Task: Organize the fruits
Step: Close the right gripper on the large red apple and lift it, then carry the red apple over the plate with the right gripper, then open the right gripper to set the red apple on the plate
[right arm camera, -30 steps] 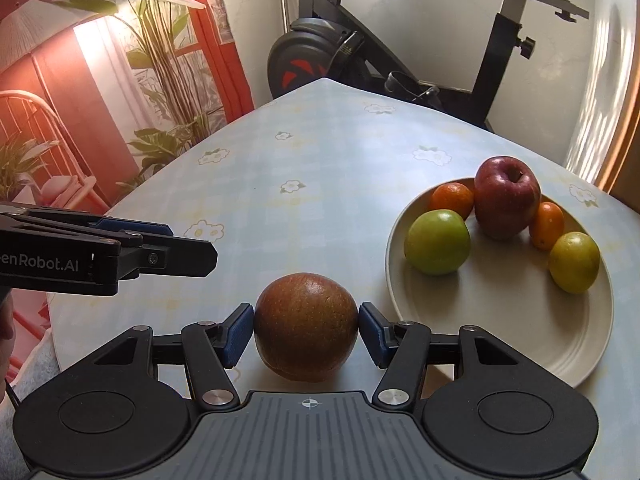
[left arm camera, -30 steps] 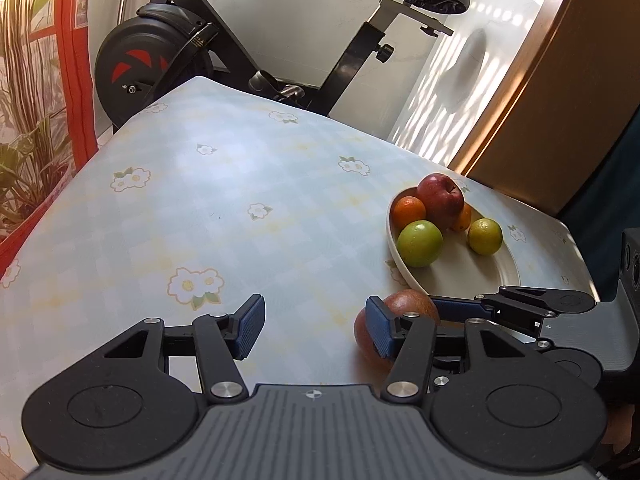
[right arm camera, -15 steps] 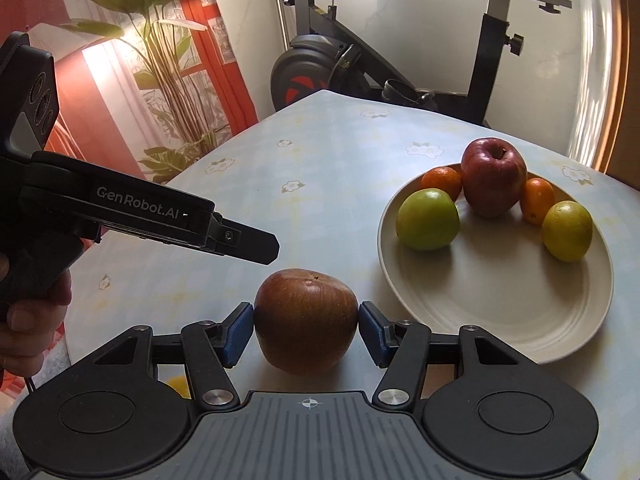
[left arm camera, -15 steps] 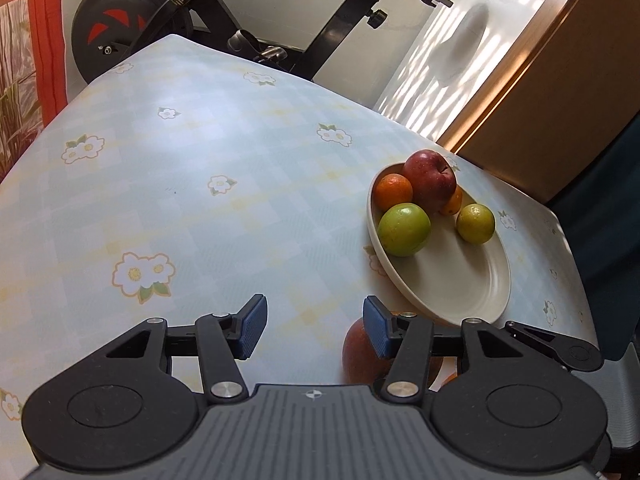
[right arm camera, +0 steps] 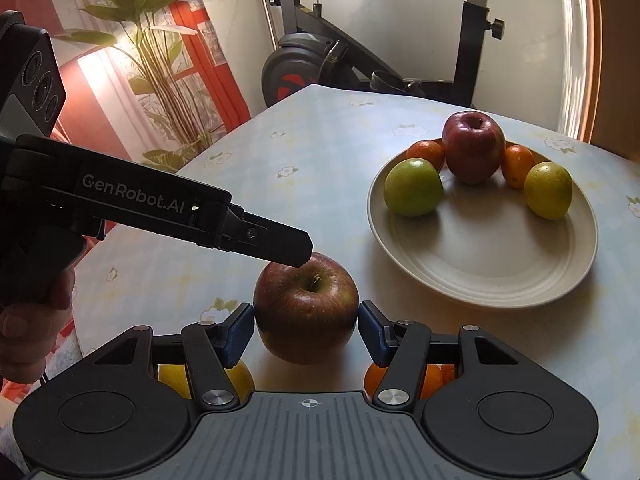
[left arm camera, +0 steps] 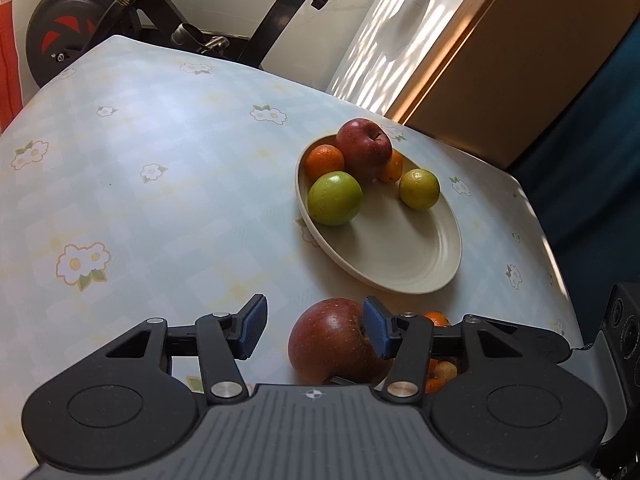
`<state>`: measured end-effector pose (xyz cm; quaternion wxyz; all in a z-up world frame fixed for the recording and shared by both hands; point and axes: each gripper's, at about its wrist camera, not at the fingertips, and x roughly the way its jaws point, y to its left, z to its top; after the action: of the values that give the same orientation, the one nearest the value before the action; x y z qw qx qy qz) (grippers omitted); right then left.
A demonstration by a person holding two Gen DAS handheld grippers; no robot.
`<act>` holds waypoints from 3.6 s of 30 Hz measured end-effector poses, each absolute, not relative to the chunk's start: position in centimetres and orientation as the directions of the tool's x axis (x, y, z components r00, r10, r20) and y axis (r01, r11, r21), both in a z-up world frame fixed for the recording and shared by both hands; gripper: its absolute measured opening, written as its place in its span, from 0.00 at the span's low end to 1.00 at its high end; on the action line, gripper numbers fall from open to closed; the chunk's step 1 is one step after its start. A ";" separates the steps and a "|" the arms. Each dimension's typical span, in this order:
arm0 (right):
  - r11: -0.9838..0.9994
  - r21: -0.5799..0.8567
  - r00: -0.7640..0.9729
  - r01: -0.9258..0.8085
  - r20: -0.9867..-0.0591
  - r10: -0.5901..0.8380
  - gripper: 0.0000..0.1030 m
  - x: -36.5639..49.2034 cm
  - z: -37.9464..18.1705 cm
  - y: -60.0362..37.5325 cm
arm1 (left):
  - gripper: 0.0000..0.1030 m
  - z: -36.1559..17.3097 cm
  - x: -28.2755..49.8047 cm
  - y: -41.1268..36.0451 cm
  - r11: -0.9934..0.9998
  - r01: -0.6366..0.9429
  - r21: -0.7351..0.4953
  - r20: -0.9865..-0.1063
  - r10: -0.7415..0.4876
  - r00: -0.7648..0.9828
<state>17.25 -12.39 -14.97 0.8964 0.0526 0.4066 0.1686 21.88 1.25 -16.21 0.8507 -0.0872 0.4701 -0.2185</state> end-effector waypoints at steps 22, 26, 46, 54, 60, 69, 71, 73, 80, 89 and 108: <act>0.908 0.357 0.590 -0.221 -0.692 0.415 0.53 18.2 -16.3 -12.9 | 0.36 -17.2 22.0 2.7 0.874 0.244 -0.420 -0.746 -0.486 0.455; 0.908 0.351 0.588 -0.230 -0.693 0.417 0.53 18.3 -16.3 -12.7 | 0.35 -17.3 22.3 3.0 0.859 0.228 -0.459 -0.741 -0.512 0.435; 0.948 0.259 0.767 -0.183 -0.566 0.302 0.52 19.2 -11.3 -17.1 | 0.35 -11.1 25.0 -3.3 0.852 0.409 -0.327 -0.684 -0.512 0.520; 0.971 0.176 0.769 -0.159 -0.594 0.234 0.52 22.7 -12.0 -20.1 | 0.35 -11.6 28.9 -7.0 0.843 0.452 -0.291 -0.708 -0.508 0.491; 0.979 0.137 0.751 -0.151 -0.628 0.204 0.52 24.8 -14.1 -21.0 | 0.35 -13.3 30.9 -8.2 0.850 0.443 -0.283 -0.748 -0.485 0.453; 0.979 0.123 0.741 -0.160 -0.640 0.202 0.52 25.5 -15.9 -21.3 | 0.35 -14.8 31.9 -9.1 0.856 0.447 -0.262 -0.771 -0.464 0.436; 0.980 0.115 0.747 -0.165 -0.633 0.200 0.52 25.4 -16.1 -21.2 | 0.35 -15.0 31.8 -9.1 0.856 0.451 -0.254 -0.770 -0.461 0.441; 0.979 0.124 0.748 -0.164 -0.631 0.205 0.52 25.5 -16.2 -21.3 | 0.35 -15.0 31.8 -9.3 0.857 0.453 -0.246 -0.770 -0.456 0.445; 0.977 0.145 0.746 -0.158 -0.630 0.215 0.53 25.3 -16.4 -21.5 | 0.35 -15.0 31.2 -9.8 0.860 0.468 -0.203 -0.770 -0.435 0.466; 0.976 0.175 0.737 -0.133 -0.640 0.215 0.54 24.1 -15.8 -21.9 | 0.35 -14.7 30.8 -9.2 0.871 0.458 -0.176 -0.778 -0.408 0.477; 0.970 0.236 0.855 0.063 -0.515 0.069 0.54 11.2 -13.3 -22.5 | 0.35 -9.9 20.2 -1.9 0.938 0.325 -0.120 -0.618 -0.327 0.714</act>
<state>11.22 -22.55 -13.31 0.9551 0.1230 0.2696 0.0016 20.18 -1.93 -9.93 0.9259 -0.0013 0.3342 -0.1762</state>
